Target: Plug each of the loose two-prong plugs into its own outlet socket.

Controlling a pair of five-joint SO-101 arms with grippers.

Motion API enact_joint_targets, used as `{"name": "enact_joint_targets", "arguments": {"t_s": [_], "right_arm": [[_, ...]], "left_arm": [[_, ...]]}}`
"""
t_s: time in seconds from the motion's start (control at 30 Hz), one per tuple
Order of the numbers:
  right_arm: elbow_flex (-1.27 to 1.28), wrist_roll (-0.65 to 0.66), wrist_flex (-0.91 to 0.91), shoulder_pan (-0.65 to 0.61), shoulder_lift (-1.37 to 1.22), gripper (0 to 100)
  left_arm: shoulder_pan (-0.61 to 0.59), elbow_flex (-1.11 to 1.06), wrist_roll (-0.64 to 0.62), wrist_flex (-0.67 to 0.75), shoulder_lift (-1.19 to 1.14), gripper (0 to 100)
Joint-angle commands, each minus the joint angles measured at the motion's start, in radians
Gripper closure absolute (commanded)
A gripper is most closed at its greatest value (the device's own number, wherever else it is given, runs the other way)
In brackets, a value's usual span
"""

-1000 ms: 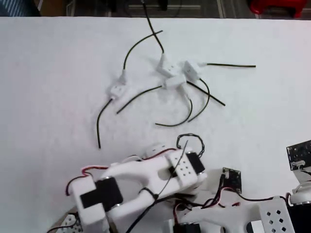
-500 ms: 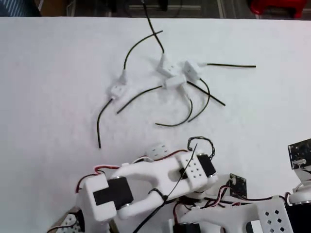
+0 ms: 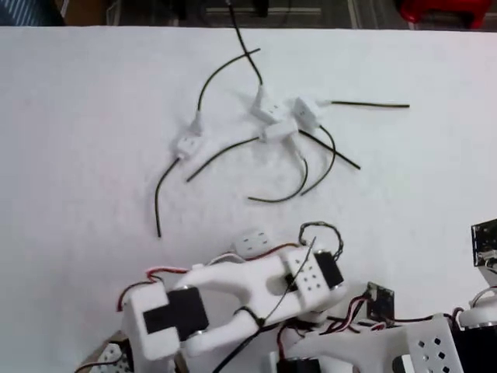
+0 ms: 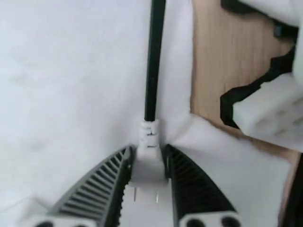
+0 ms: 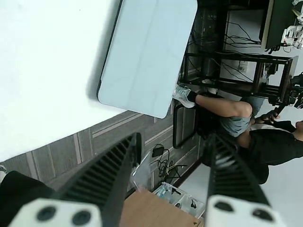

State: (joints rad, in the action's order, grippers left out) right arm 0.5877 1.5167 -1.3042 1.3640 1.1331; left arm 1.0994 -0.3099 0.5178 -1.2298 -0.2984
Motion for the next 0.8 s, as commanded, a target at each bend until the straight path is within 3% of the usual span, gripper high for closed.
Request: {"name": "enact_joint_targets", "arguments": {"t_s": [0.0,0.3,0.47,0.63,0.77], "right_arm": [[-0.038,-0.012,-0.001,0.008,0.01,78.3],[-0.025,-0.012,-0.025,0.008,0.01,78.3],[-0.026,-0.012,-0.061,0.008,0.01,78.3],[-0.026,-0.025,-0.145,-0.035,0.01,78.3],[-0.032,-0.12,-0.16,-0.088,0.03,78.3]], "left_arm": [[0.008,-0.095,-0.008,0.078,0.142,98],[0.005,-0.299,-0.008,0.126,0.47,98],[-0.065,-0.358,-0.008,0.198,0.582,98],[-0.206,-0.422,-0.031,0.477,0.642,98],[-0.337,-0.462,-0.242,0.713,0.644,98]]}}
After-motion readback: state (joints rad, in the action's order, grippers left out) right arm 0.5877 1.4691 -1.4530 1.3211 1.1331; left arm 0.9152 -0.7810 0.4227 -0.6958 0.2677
